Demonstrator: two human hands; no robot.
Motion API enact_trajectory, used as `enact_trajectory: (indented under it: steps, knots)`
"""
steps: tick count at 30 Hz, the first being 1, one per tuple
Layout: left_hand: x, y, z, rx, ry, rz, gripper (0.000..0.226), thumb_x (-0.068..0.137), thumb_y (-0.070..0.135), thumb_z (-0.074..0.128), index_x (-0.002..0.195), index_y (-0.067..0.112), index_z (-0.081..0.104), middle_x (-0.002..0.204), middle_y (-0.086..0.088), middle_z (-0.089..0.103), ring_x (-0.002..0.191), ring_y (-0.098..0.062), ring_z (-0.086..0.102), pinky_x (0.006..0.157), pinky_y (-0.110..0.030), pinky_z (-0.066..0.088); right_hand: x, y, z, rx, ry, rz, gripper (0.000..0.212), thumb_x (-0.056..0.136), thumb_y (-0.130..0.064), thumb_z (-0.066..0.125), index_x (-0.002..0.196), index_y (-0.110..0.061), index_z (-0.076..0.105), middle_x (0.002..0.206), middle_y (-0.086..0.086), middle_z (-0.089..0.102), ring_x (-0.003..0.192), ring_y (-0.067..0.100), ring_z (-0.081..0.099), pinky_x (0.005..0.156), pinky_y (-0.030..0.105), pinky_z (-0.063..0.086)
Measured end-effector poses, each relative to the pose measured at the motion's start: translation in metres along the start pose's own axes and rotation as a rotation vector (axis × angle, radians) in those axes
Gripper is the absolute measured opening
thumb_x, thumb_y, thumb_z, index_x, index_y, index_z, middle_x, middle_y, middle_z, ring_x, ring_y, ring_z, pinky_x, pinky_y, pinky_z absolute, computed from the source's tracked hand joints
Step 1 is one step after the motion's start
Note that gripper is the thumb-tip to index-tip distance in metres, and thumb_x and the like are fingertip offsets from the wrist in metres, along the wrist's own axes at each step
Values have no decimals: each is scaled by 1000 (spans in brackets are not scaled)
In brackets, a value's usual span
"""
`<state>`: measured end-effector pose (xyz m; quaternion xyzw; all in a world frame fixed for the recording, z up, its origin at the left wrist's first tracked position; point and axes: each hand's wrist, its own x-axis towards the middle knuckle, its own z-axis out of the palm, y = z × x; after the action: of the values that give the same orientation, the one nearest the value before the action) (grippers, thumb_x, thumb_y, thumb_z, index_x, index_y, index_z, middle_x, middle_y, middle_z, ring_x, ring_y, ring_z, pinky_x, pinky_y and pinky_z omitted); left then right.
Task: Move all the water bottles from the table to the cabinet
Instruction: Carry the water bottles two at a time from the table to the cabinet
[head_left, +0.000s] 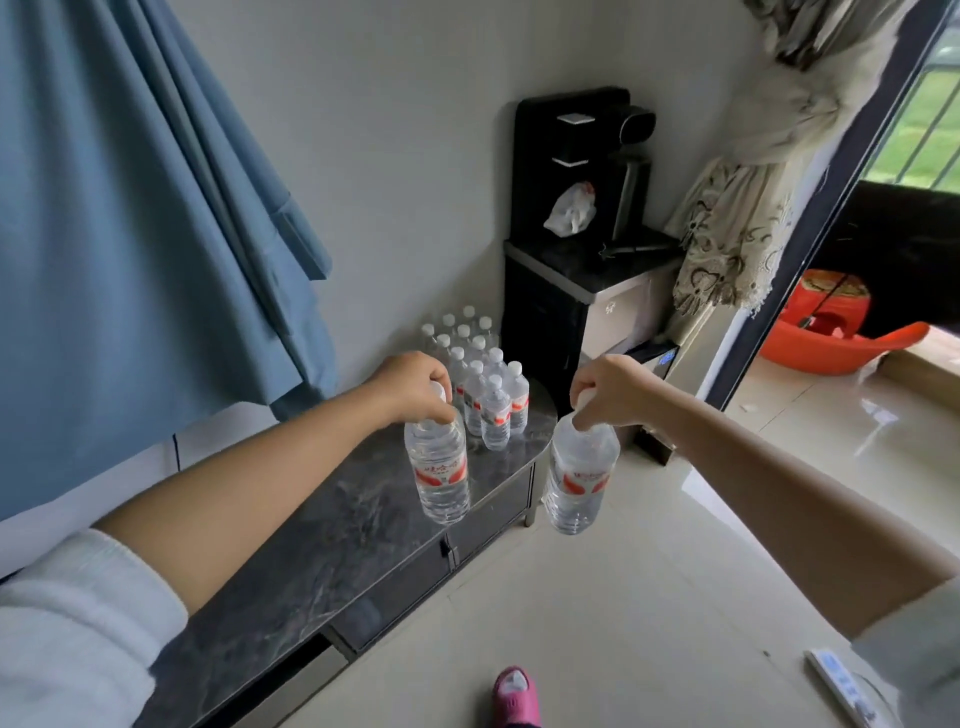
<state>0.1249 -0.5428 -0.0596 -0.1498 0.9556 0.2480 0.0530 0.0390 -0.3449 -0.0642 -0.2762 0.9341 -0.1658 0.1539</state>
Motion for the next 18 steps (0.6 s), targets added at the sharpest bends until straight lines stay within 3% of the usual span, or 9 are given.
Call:
enact_trajectory:
  steps: [6,9,11,13,16,18]
  knots:
    - [108,9,-26,56,-44,80,19,74,8,68,93,9,69,73,6,49,81,-14,47,53,-17,32,91,20,-28,-27,-19,-7,15,74,-9,68,87,-13,63,87,2,51,82,17,48,53,15,34]
    - [152,16,-37,40,-13,113,23,76,7,69,99,5,69,90,1,56,89,-14,50,59,-22,35,129,31,-41,-38,13,6,23,73,-9,68,96,-7,67,89,1,50,83,16,46,54,13,32]
    - [178,22,-38,54,2,146,24,77,7,66,101,5,68,104,-8,63,105,-23,56,67,-21,36,155,39,-48,-47,13,9,26,73,-10,68,99,-6,67,91,0,49,84,16,46,54,14,33]
    - [206,26,-37,73,15,169,25,79,5,61,103,6,68,104,-10,59,117,-27,53,73,-18,34,183,47,-55,-43,25,17,25,73,-11,67,98,-5,67,92,1,50,85,16,47,57,20,37]
    - [246,31,-38,65,51,181,24,80,4,60,102,4,67,95,-4,48,106,-29,57,78,-23,40,221,63,-67,-18,43,42,26,74,-9,67,99,-4,66,91,2,50,85,17,47,68,25,39]
    - [273,34,-37,51,67,174,24,78,4,63,102,3,67,104,-10,55,106,-29,57,84,-27,44,245,74,-73,15,49,55,25,74,-8,68,98,-3,67,90,2,52,85,17,48,62,23,40]
